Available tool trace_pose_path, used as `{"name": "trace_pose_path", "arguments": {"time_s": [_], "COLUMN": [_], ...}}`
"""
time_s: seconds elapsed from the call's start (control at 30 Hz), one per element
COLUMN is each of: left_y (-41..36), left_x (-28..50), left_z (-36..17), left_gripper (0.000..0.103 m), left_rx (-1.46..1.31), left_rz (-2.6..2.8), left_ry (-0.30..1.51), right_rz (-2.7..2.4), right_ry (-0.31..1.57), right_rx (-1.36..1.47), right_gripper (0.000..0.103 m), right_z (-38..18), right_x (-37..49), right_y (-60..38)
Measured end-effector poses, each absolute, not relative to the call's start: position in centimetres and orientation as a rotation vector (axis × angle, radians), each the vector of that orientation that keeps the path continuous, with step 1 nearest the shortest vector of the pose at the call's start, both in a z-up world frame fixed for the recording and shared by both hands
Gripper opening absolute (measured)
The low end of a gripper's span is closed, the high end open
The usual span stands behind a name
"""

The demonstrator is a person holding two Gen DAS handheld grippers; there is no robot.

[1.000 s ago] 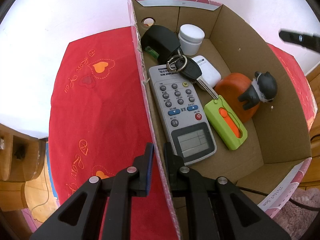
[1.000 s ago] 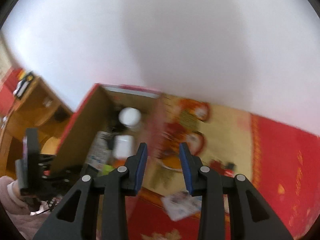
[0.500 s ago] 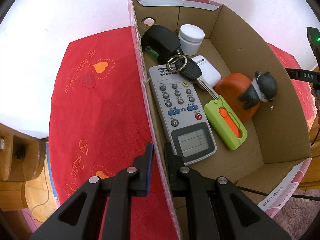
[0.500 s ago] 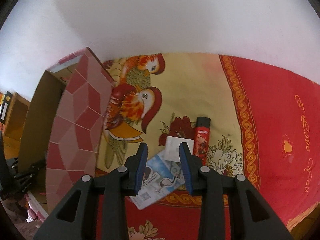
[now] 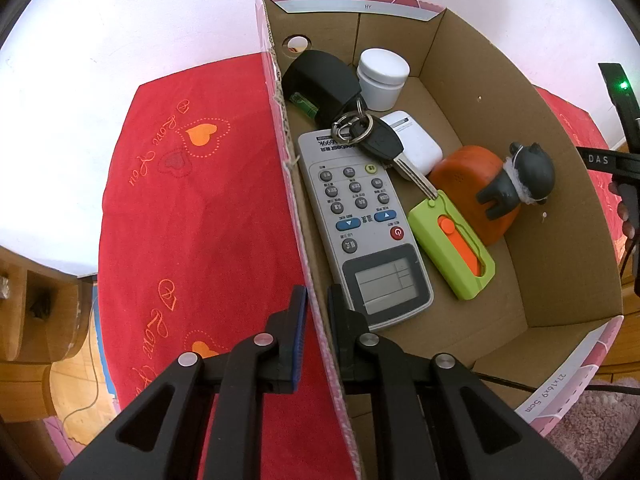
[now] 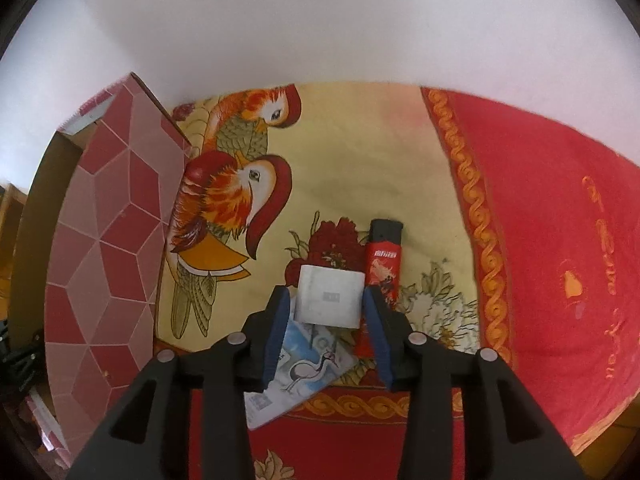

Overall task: Organize objects
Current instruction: 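Move the right tool back to the white charger plug, then close the right gripper on the white charger plug, then carry the charger plug into the box and release it beside the jar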

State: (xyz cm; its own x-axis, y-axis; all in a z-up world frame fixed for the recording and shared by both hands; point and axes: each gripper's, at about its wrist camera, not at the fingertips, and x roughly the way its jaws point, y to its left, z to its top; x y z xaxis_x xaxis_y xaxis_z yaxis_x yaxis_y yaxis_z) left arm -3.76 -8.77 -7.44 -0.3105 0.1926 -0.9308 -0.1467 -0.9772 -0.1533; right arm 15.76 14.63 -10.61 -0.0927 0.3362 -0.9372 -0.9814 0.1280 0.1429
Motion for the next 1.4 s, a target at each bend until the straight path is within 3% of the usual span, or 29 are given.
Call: {"name": "trace_pose_path", "arguments": {"time_s": [0.67,1.13,1.4], "left_y": [-7.9,-8.0,-8.5], "left_x": [-4.0,-3.9,-4.6], "left_z": [-7.4,-7.5,-8.2], "left_gripper": [0.010,0.010,0.010], "left_rx": [-1.703,-1.703,-1.701], "left_rz": [2.388,2.389,2.392], "left_ry": [-0.067,-0.071,-0.081], "right_rz": [1.297,1.487,1.625], "right_ry": [1.154,0.995,0.923], "right_rx": [-0.713,-0.656,-0.701], "right_gripper": [0.034,0.034,0.034], "right_z": [-10.1,-1.1,1.5], "right_x": [15.8,11.3,6.5], "right_y": [13.9,14.3,18.0]}}
